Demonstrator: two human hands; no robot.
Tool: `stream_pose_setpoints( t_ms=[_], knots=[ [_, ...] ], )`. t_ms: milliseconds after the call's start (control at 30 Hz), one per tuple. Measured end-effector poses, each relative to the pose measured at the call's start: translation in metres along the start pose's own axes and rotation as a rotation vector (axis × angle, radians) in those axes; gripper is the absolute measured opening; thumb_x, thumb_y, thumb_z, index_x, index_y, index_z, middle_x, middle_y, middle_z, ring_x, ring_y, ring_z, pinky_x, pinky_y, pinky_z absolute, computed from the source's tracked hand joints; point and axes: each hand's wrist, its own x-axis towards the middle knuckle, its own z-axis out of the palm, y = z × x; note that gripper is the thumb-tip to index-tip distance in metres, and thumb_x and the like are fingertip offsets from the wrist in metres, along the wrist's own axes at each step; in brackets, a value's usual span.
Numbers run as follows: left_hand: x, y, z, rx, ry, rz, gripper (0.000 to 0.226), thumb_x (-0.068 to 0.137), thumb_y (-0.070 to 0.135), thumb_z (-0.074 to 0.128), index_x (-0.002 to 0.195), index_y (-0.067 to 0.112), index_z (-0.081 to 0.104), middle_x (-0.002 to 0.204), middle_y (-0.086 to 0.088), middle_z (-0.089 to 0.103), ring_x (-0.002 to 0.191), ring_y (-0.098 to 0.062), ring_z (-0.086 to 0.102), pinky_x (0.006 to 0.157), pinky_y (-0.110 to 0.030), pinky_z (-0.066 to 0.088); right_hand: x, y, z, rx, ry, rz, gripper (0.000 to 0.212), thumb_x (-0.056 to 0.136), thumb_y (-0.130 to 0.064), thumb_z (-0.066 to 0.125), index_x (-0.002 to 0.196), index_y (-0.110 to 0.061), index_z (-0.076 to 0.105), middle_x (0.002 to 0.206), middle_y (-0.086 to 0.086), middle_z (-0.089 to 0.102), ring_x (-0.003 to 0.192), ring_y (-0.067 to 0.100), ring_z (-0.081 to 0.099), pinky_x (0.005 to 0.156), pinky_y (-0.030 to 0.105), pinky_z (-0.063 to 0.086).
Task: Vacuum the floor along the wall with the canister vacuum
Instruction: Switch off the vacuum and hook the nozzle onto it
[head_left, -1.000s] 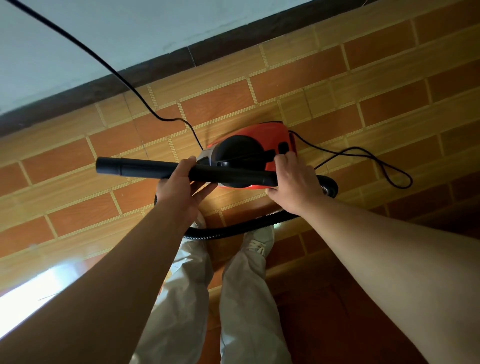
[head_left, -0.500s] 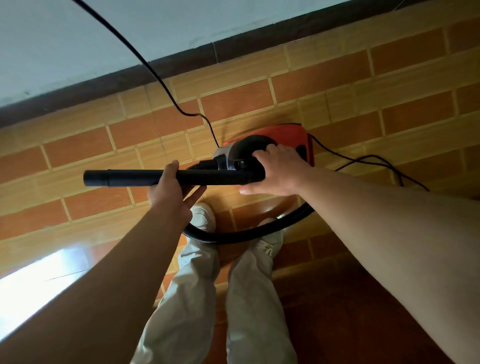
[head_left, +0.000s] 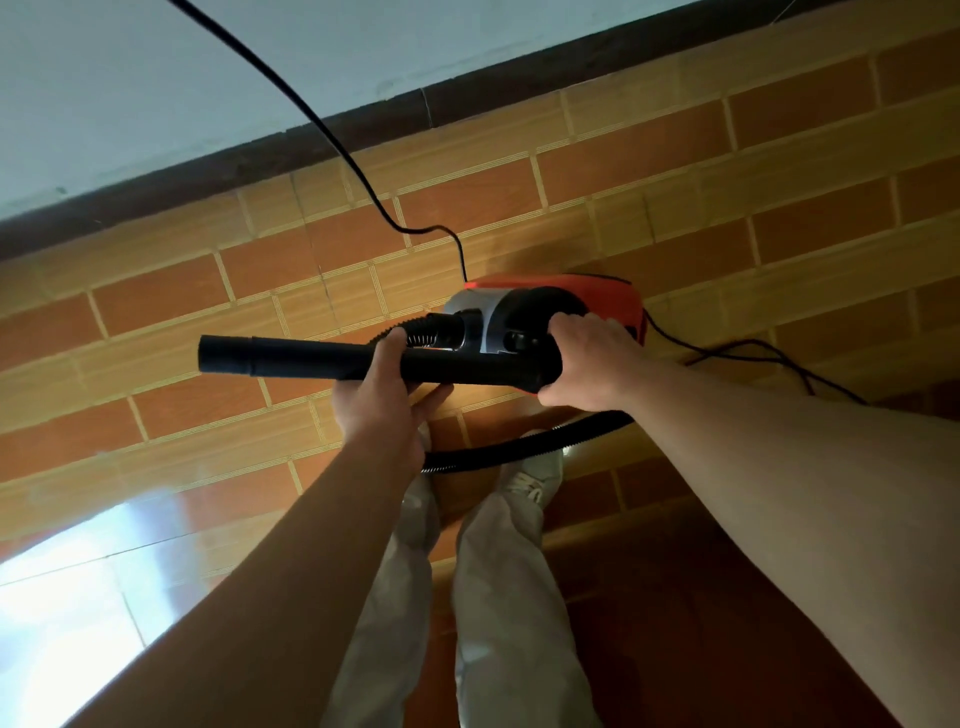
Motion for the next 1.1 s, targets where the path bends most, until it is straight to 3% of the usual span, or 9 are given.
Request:
stream_pose_setpoints(
  t_ms=[267, 667, 767, 900, 1100],
  knots=[
    [-0.042, 0.014, 0.024, 0.155, -0.129, 0.055, 0.017, 0.092, 0.017, 0.072, 0.094, 0.01, 0.056, 0.089, -0.012, 0.072, 0.088, -0.026, 0.077, 0.077, -0.05, 0.063, -0.049, 0.013, 0.001, 0.073, 0.082, 0.099, 0.066, 0.071, -0.062, 0.08, 0.102, -0.024, 0.036, 0.1, -0.003, 0.048, 0.096, 0.025, 0.049, 0.092, 0.043, 0.039],
    [-0.107, 0.021, 0.091, 0.386, -0.347, 0.103, 0.031, 0.091, 0.017, 0.073, 0.113, 0.004, 0.055, 0.096, -0.015, 0.075, 0.086, -0.024, 0.077, 0.074, -0.05, 0.064, -0.123, 0.055, -0.006, 0.266, 0.233, 0.259, 0.057, 0.073, -0.048, 0.079, 0.103, -0.023, 0.037, 0.102, 0.0, 0.051, 0.1, 0.028, 0.053, 0.084, 0.038, 0.033],
    [-0.121, 0.02, 0.107, 0.447, -0.402, 0.158, 0.02, 0.092, 0.017, 0.071, 0.103, 0.006, 0.058, 0.095, -0.016, 0.075, 0.086, -0.024, 0.077, 0.074, -0.05, 0.064, -0.134, 0.065, -0.006, 0.316, 0.251, 0.293, 0.059, 0.072, -0.05, 0.078, 0.107, -0.021, 0.042, 0.104, 0.002, 0.052, 0.105, 0.03, 0.055, 0.086, 0.04, 0.036],
    [-0.138, 0.022, 0.138, 0.55, -0.428, 0.243, 0.035, 0.091, 0.019, 0.074, 0.116, 0.002, 0.057, 0.101, -0.019, 0.072, 0.081, -0.024, 0.078, 0.066, -0.044, 0.064, -0.148, 0.076, -0.007, 0.424, 0.301, 0.336, 0.062, 0.066, -0.051, 0.08, 0.109, -0.021, 0.046, 0.104, 0.0, 0.055, 0.105, 0.029, 0.057, 0.088, 0.04, 0.04],
    [-0.173, 0.028, 0.203, 0.723, -0.518, 0.389, 0.038, 0.089, 0.022, 0.077, 0.115, 0.004, 0.057, 0.098, -0.016, 0.072, 0.072, -0.023, 0.077, 0.065, -0.042, 0.064, -0.167, 0.082, -0.015, 0.65, 0.383, 0.464, 0.063, 0.07, -0.057, 0.078, 0.111, -0.019, 0.048, 0.102, 0.001, 0.056, 0.106, 0.029, 0.059, 0.088, 0.04, 0.046]
  ],
)
